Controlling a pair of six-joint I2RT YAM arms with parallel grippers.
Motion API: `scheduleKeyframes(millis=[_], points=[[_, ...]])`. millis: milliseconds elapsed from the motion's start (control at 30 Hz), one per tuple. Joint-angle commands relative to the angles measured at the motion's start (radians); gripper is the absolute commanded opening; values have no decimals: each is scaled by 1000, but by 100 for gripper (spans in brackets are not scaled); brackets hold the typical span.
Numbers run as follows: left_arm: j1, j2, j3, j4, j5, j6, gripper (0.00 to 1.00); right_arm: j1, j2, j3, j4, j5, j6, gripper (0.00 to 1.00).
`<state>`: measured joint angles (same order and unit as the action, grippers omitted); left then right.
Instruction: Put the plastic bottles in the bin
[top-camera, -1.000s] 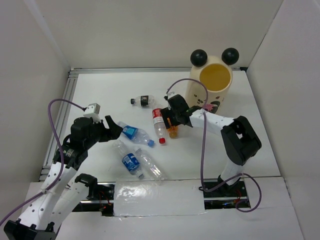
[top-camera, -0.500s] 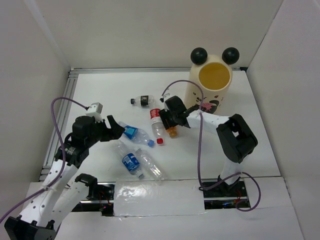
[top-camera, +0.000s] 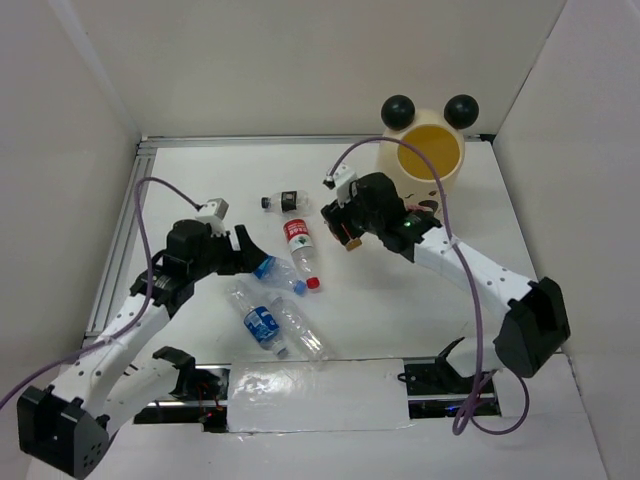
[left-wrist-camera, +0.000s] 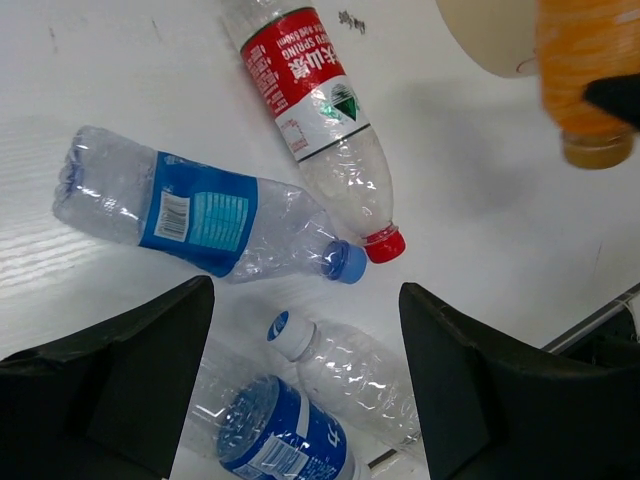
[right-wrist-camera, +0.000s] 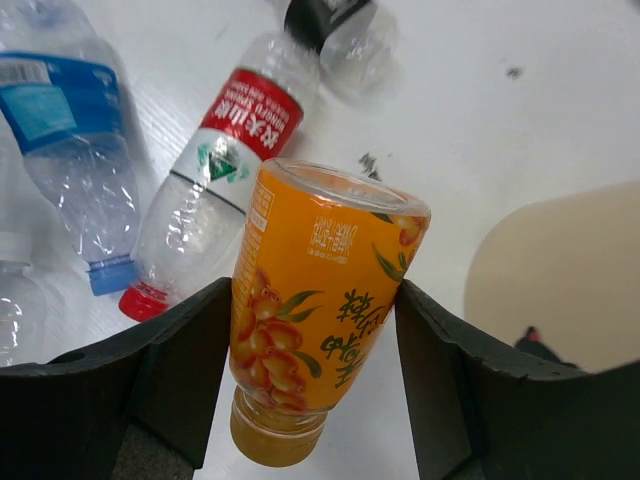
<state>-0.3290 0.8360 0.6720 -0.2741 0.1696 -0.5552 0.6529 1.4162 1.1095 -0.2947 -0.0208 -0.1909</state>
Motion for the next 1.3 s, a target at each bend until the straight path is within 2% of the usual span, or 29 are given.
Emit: scheduleKeyframes(millis=[0,100,200,400,567,733,900,1000,1067,1100,1133,1267], points=[[-34,78,41,113,31,12,87,-6,-117,90,17,-30,-82,26],[-67,181,63,139,-14,-17,87,-32,-148,169,45,-2,-82,26],[-79,270,93,182,-15,-26,87,-111,-161,219,110,16,-82,26],[-153,382,152,230,-36,-35,87,-334,-238,196,297,-163,-108,26],[-186,437,187,230,-55,-35,88,-571,-238,196,377,-406,-61,26],[-211,500,224,239,-91,-45,90,-693,-178,187,405,-550,-35,30],[-260,541,262,219,-174,-63,93,-774,-109,164,433,-649,-44,46],[-269,567,273,201,-215,-72,93,-774,-85,164,408,-674,-71,57],[-269,577,282,200,-241,-72,94,-774,-85,153,408,-686,-82,72],[-269,587,282,191,-242,-72,94,-774,-85,153,398,-686,-82,90],[-269,588,282,191,-254,-72,94,-774,-85,144,397,-686,-96,94],[-278,641,294,191,-285,-72,94,-783,-106,135,364,-699,-105,96]])
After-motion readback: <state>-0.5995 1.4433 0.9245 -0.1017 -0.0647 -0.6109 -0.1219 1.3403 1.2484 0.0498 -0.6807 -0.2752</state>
